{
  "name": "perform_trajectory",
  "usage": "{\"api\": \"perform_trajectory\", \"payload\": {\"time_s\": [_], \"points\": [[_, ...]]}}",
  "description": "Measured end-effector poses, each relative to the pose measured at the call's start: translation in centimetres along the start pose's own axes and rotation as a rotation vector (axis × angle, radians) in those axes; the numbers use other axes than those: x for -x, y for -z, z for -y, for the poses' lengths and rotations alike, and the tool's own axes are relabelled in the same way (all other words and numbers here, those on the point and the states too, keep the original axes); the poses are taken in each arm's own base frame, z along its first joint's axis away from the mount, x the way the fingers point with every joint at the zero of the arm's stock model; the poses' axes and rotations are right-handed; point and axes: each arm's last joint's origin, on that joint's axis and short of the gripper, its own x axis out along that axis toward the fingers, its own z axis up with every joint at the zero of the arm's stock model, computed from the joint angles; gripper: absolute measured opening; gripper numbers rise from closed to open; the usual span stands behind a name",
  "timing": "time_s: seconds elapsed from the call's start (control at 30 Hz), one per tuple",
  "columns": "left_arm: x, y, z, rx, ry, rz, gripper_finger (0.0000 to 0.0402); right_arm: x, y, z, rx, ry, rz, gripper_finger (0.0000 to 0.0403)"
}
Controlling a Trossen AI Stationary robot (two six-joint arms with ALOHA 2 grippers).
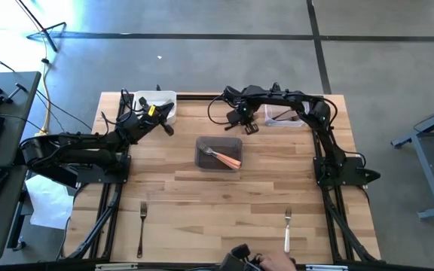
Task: Sort silverware by color (type)
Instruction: Put the top black fork into the transparent bin
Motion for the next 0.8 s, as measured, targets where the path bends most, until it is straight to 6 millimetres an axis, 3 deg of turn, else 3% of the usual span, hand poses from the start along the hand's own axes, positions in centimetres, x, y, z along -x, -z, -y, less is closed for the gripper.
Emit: {"api": "perform_trajectory", "payload": {"time_s": [0.23,0.57,0.8], "points": [[0.0,0.0,0.0,0.0,0.0,0.0,0.0,0.9,-0.4,0.5,-0.07,0.013,0.02,0.0002],[0.0,0.0,0.0,-0.001,0.0,-0.002,0.0,7.3,-1.5,2.6,-0.117,0.075,0.065,0.0001],[0.0,0.1,0.0,-0.004,0.002,-0.008,0.0,12.2,1.2,3.6,-0.209,0.045,0.002,0.0]]}}
